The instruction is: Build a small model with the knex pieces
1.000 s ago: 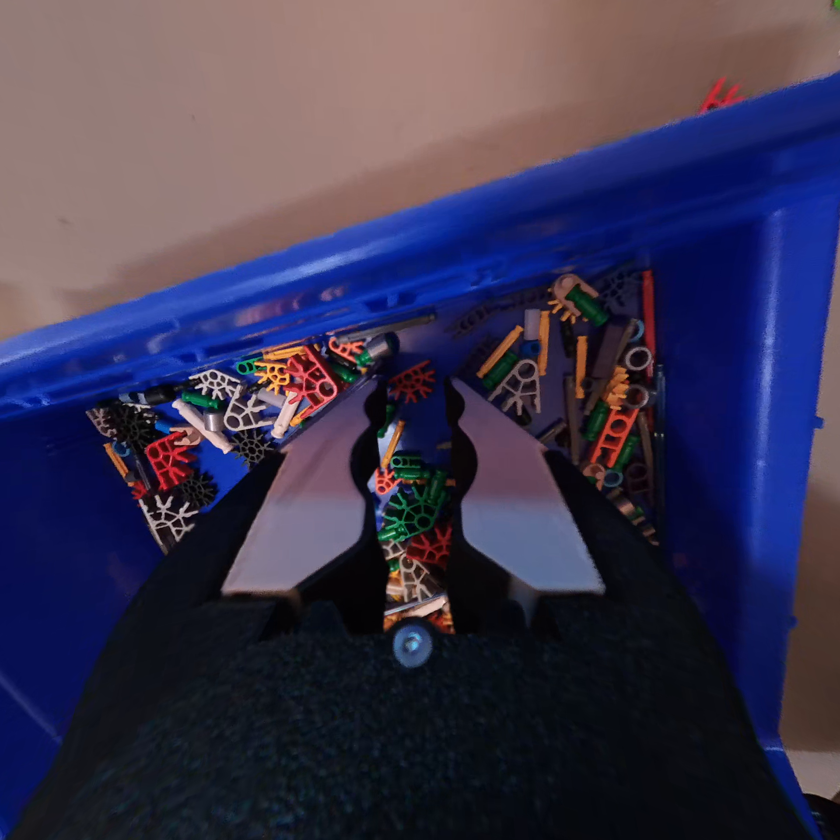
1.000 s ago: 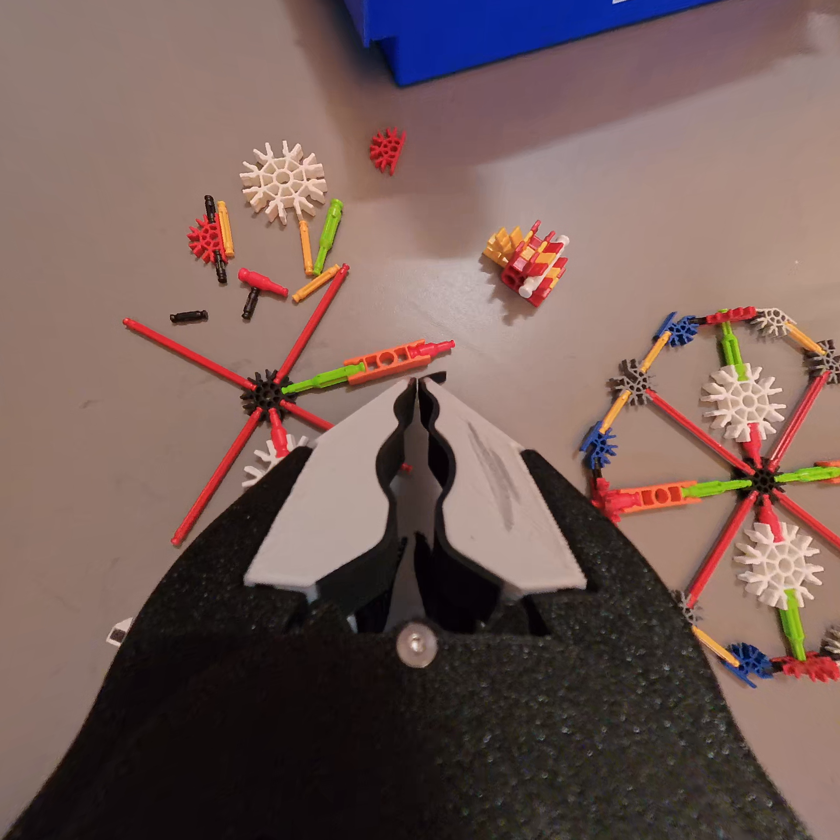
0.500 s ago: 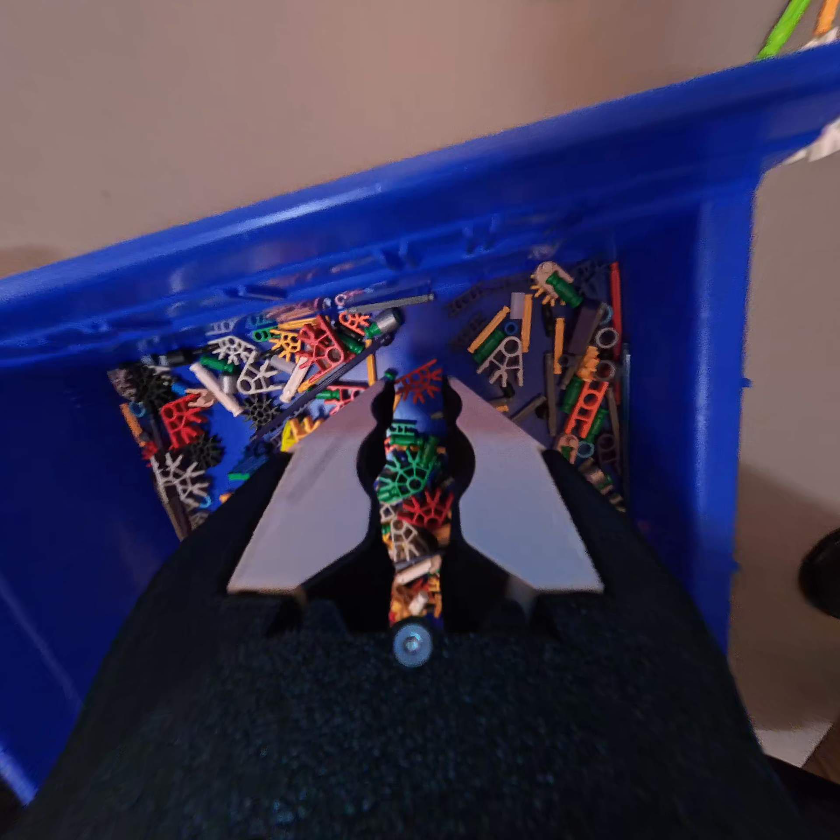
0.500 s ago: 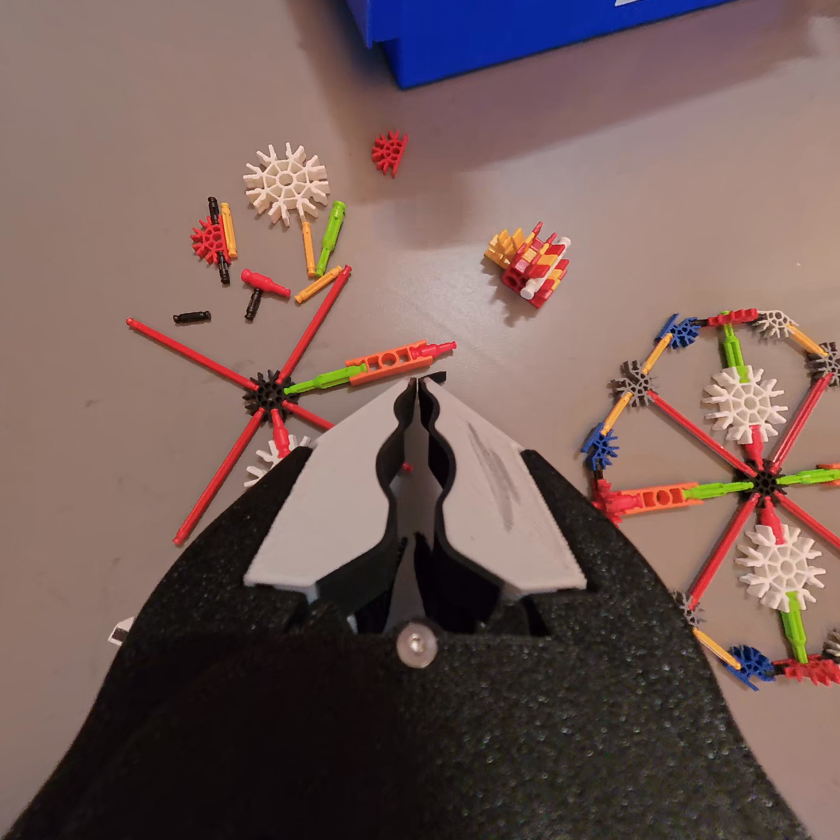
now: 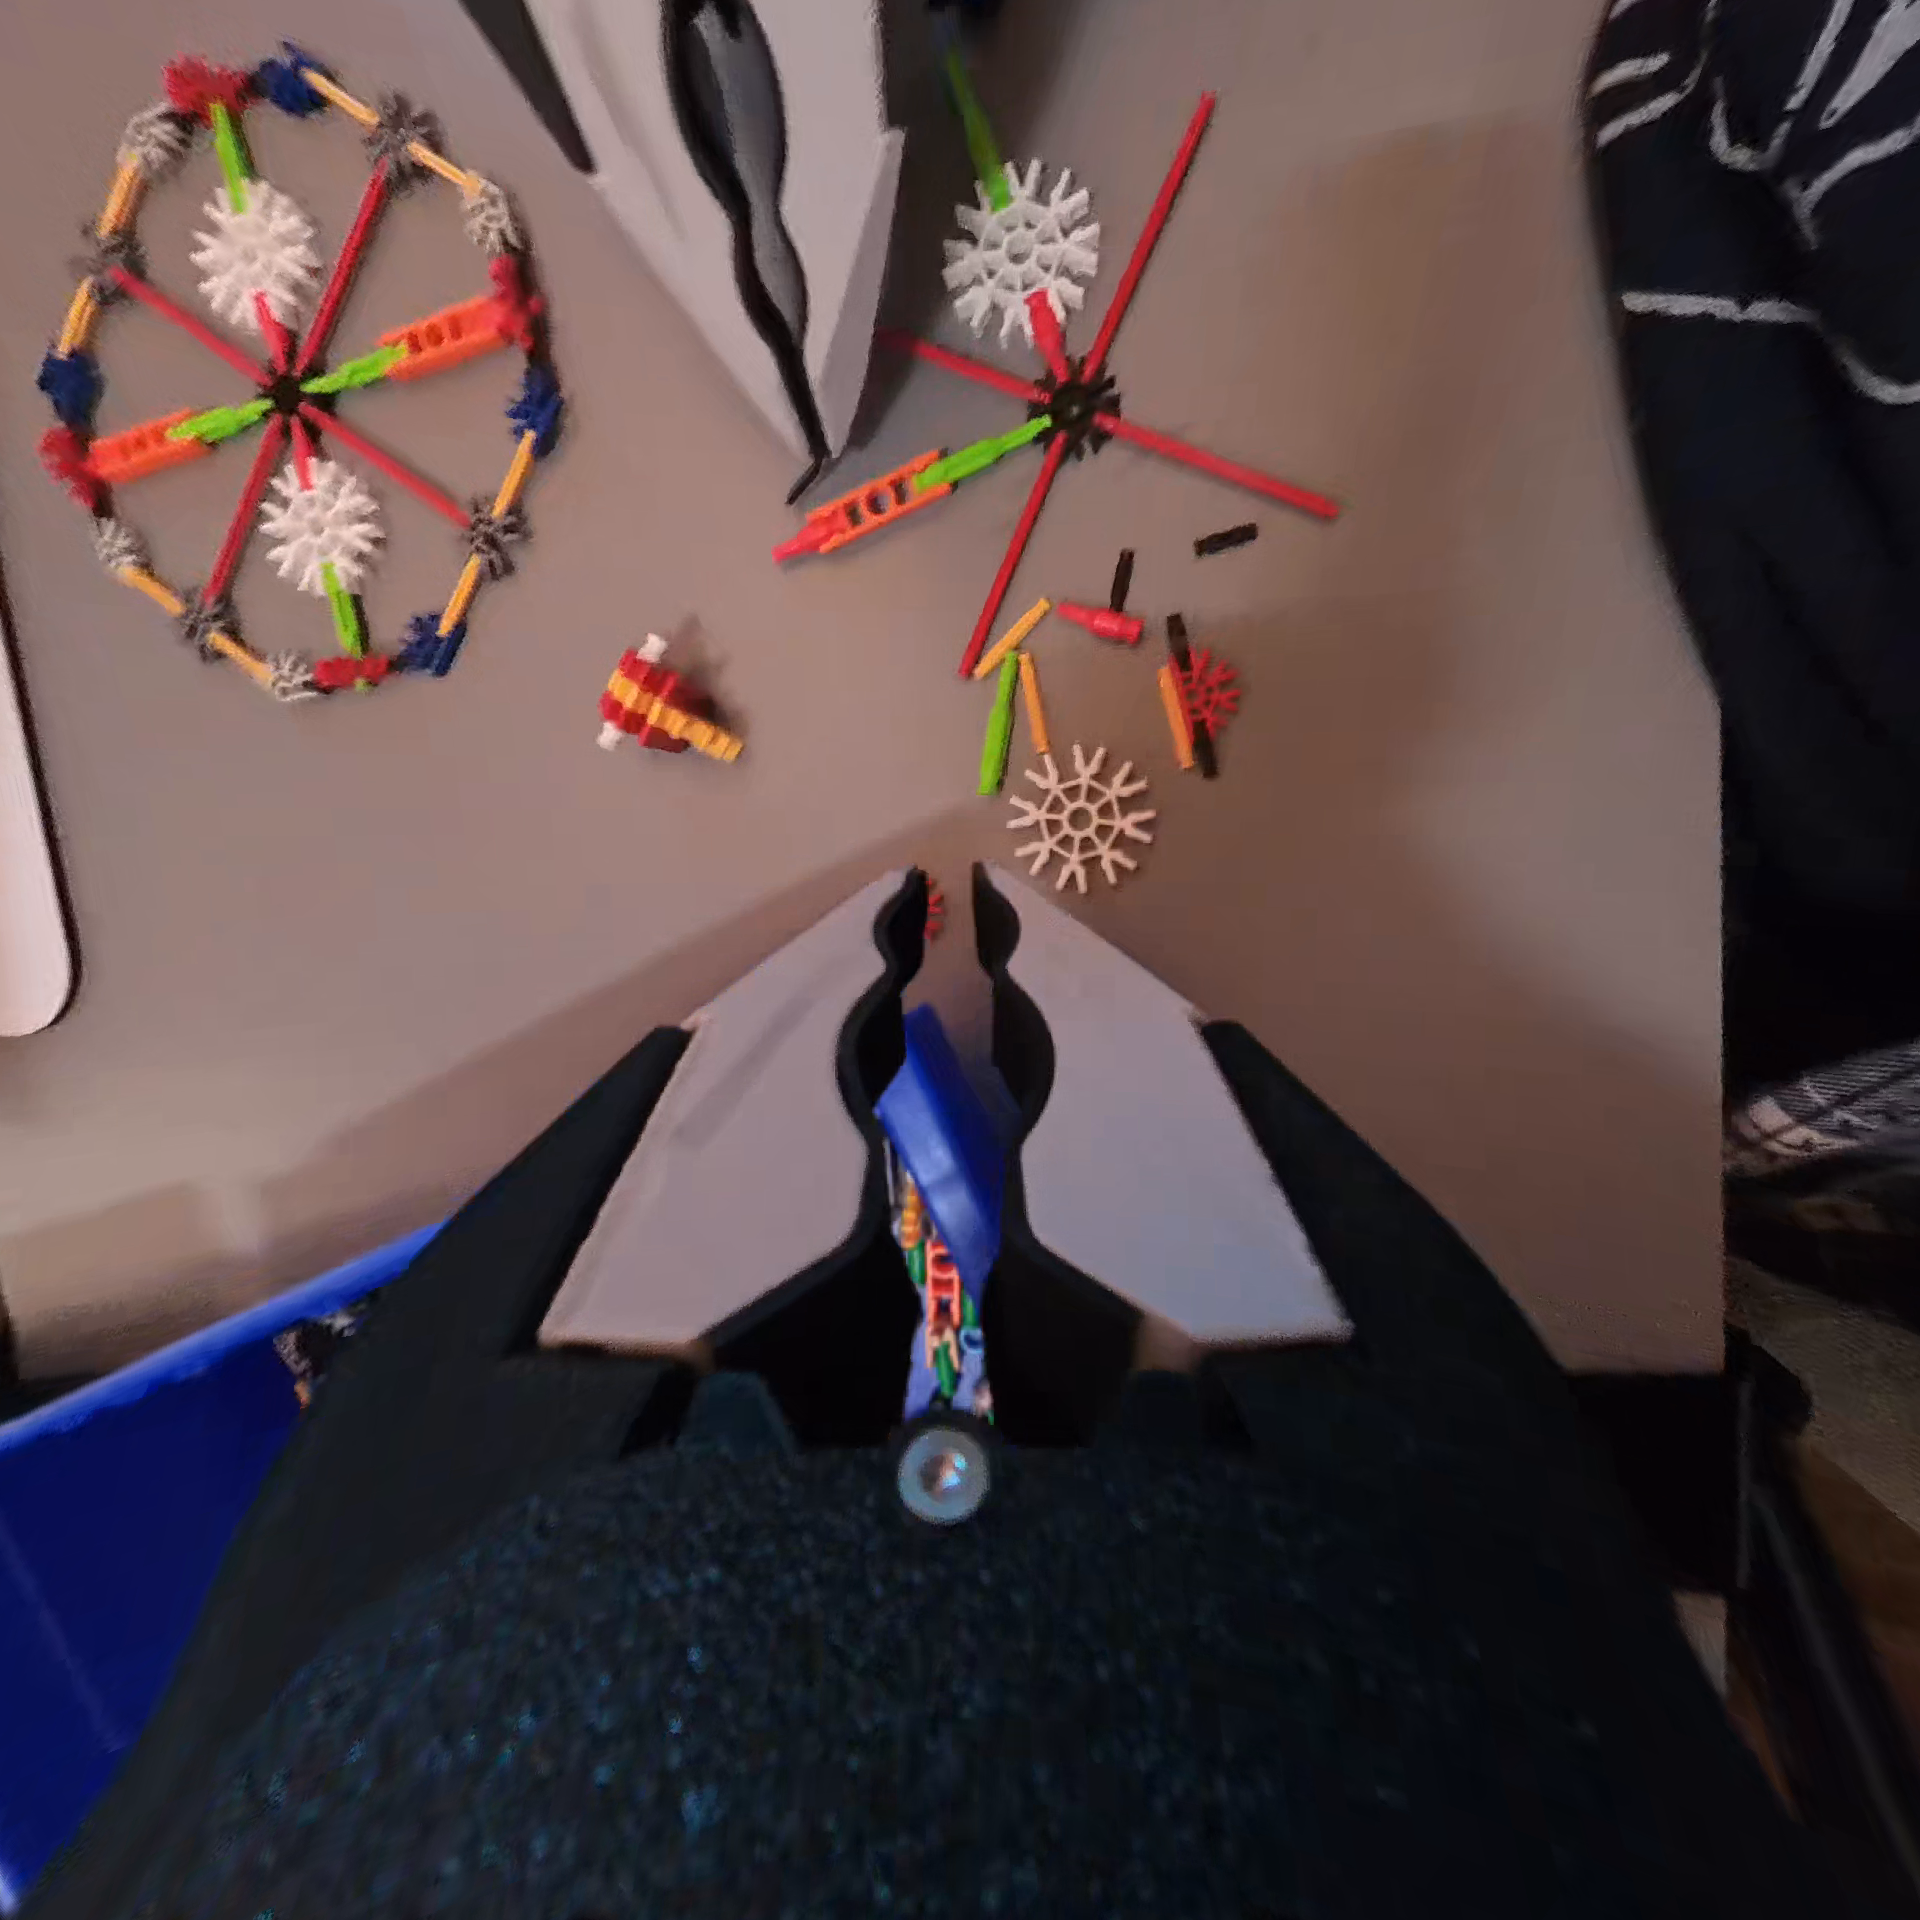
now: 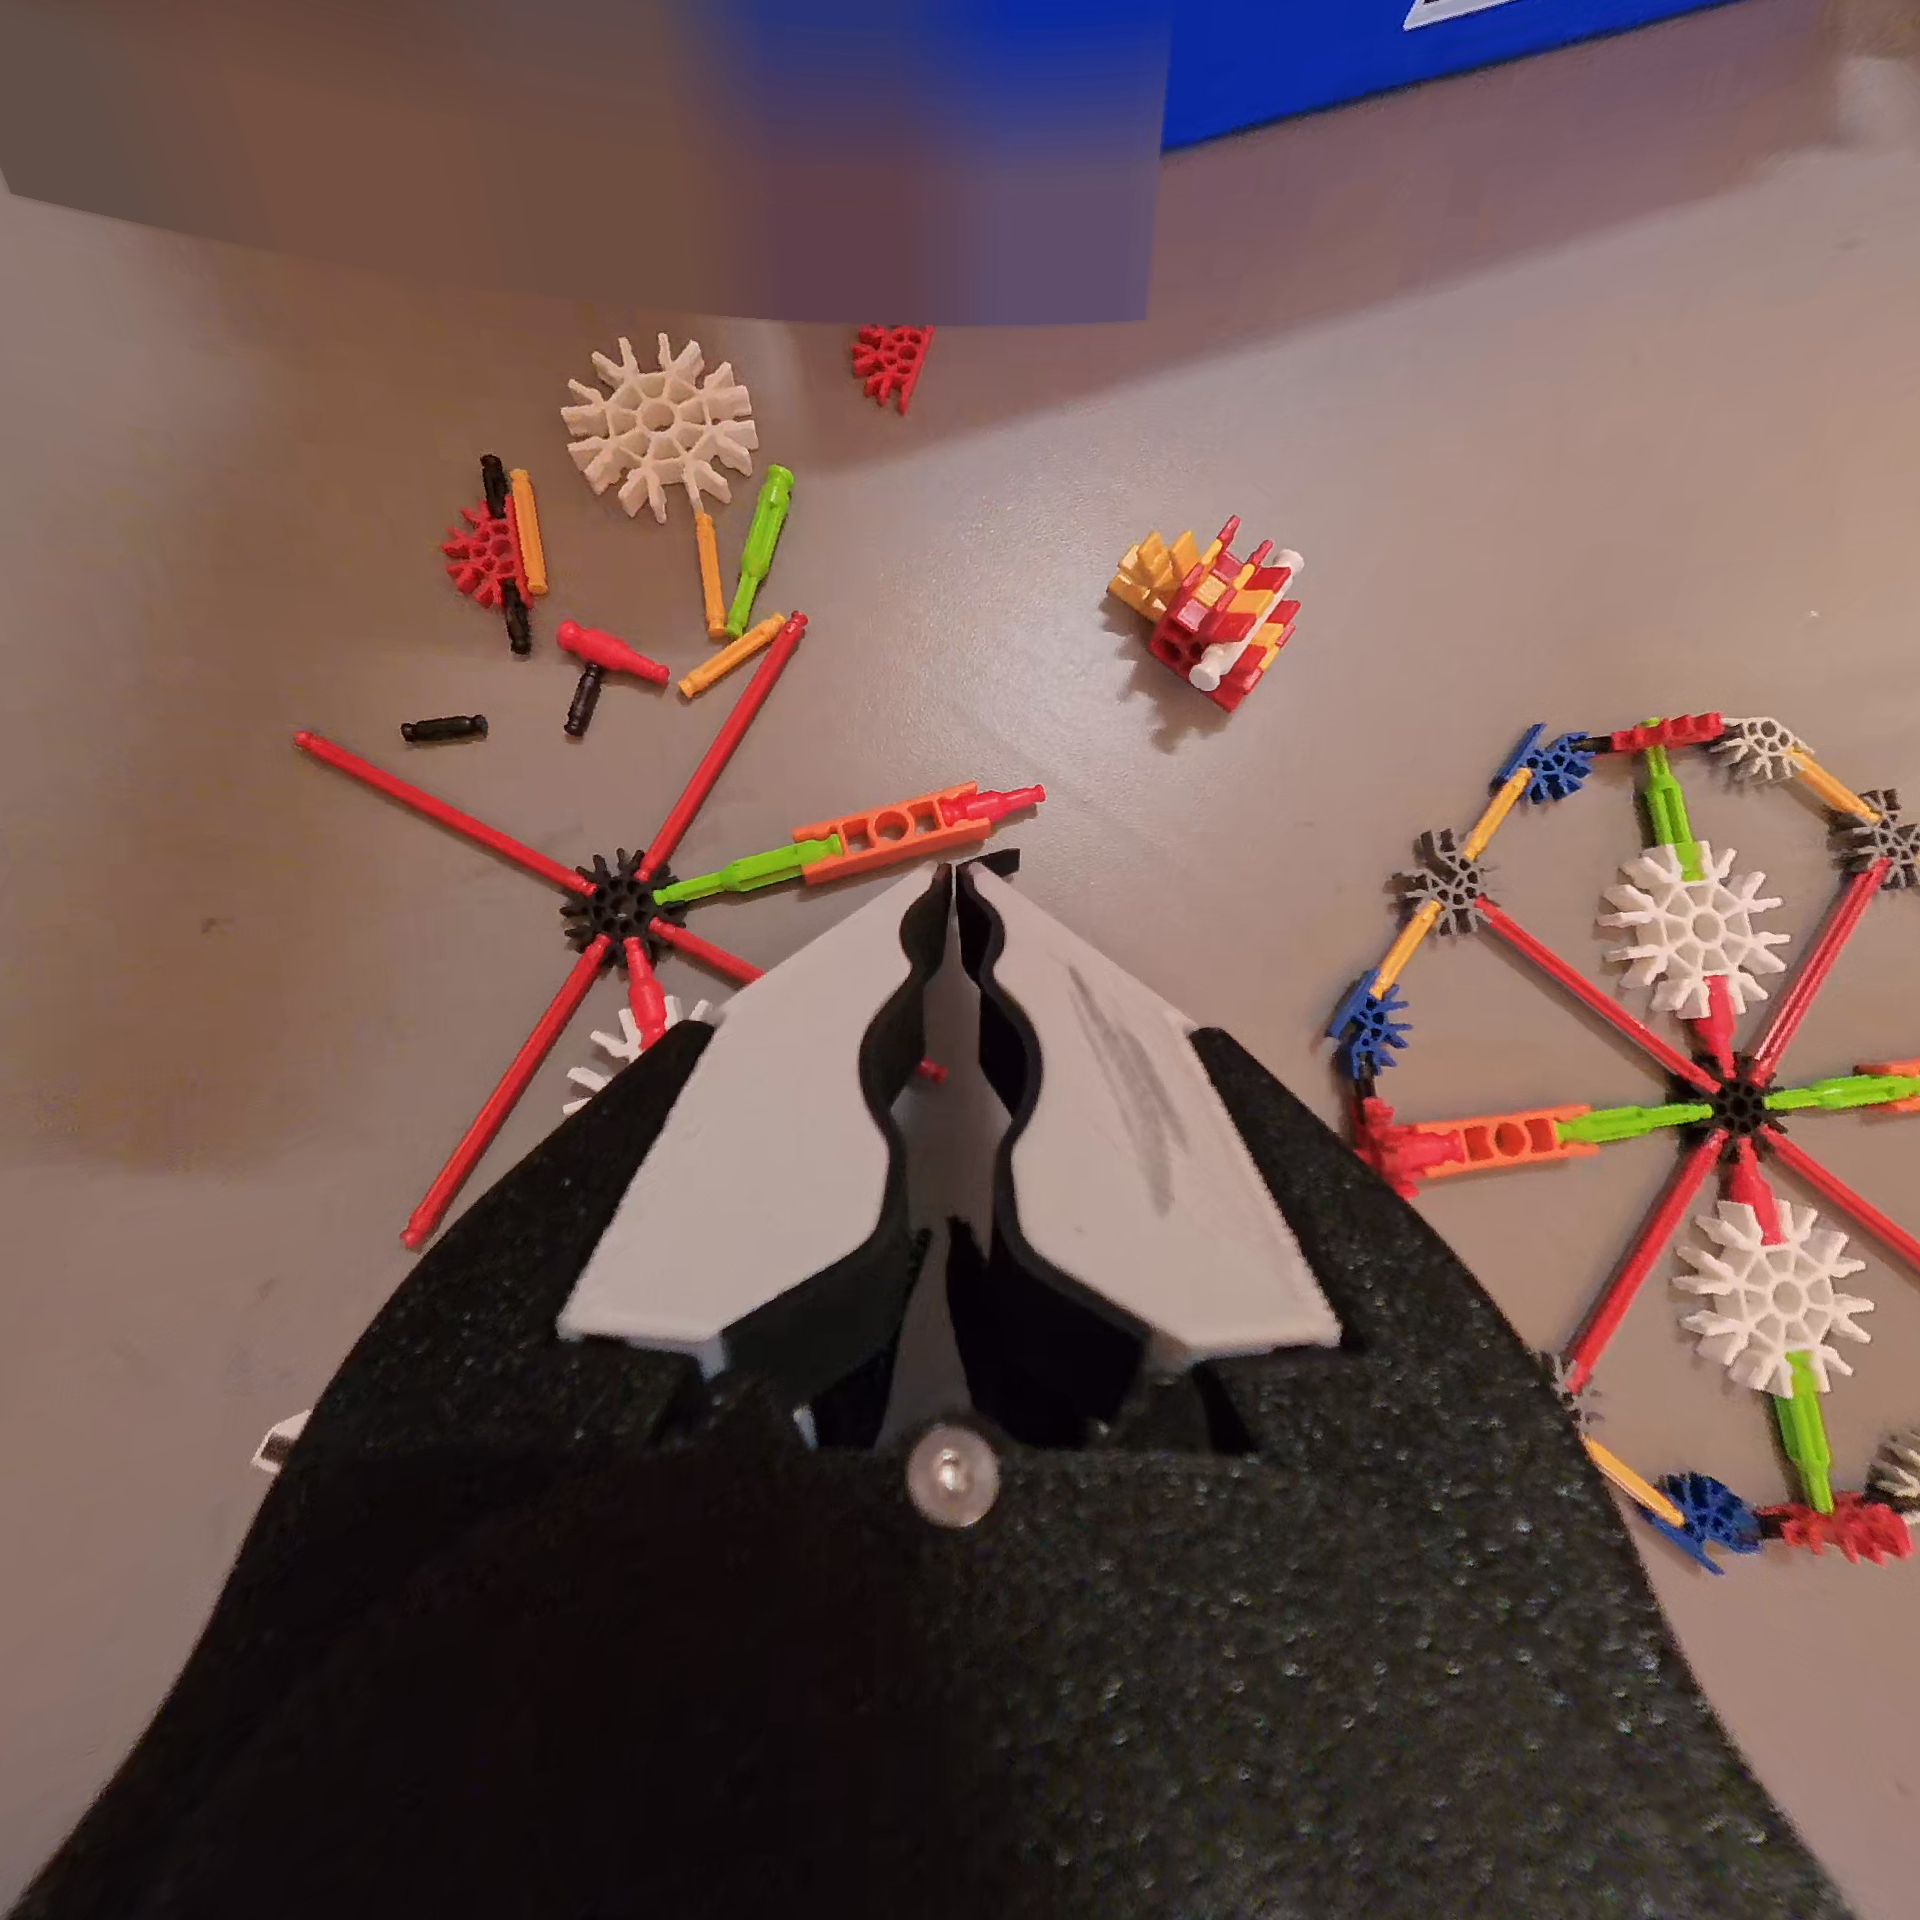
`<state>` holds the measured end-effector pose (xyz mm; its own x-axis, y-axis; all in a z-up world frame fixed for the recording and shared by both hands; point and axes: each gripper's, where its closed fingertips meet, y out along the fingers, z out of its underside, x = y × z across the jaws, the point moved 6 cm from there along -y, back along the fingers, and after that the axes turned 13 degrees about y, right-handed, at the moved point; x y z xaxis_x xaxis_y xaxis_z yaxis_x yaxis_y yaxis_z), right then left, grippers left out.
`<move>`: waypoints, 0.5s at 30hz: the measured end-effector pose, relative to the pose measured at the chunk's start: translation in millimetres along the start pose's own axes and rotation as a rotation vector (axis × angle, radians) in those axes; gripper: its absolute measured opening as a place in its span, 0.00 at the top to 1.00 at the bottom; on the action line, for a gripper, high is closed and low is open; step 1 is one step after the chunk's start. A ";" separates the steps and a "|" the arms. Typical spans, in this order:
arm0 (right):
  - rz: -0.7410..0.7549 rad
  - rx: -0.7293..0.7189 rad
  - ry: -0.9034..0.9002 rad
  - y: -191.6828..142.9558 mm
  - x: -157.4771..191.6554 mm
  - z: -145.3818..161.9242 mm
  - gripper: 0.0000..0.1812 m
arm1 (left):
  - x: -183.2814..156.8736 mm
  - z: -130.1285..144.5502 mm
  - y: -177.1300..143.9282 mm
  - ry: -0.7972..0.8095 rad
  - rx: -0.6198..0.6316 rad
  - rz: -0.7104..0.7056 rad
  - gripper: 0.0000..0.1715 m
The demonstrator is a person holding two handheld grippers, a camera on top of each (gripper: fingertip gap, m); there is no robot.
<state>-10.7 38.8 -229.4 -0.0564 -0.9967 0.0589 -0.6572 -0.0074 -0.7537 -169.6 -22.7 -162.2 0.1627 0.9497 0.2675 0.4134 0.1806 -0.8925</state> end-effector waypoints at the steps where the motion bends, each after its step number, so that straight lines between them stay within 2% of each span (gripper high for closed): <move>1: 0.001 -0.001 -0.001 -0.5 0.1 -0.2 1.00 | -1.6 0.6 6.0 0.009 0.017 0.009 0.95; 5: 0.006 -0.009 -0.004 -3.3 0.5 -1.6 1.00 | 0.9 10.1 8.4 -0.020 0.023 0.000 0.96; 10: 0.002 -0.014 -0.011 -3.9 2.8 -3.1 1.00 | -5.0 25.3 -24.0 -0.098 0.022 -0.048 0.95; 12: 0.002 -0.009 -0.013 -3.1 3.2 -2.8 1.00 | -25.3 30.4 -36.6 -0.148 0.025 -0.001 0.95; 15: -0.003 -0.010 -0.015 -2.2 4.5 -3.3 1.00 | -78.0 30.3 -47.8 -0.205 0.032 0.139 0.93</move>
<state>-11.9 34.6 -225.3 -0.0434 -0.9978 0.0508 -0.6649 -0.0092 -0.7469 -229.2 -97.7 -151.4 0.0297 0.9974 0.0650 0.3703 0.0494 -0.9276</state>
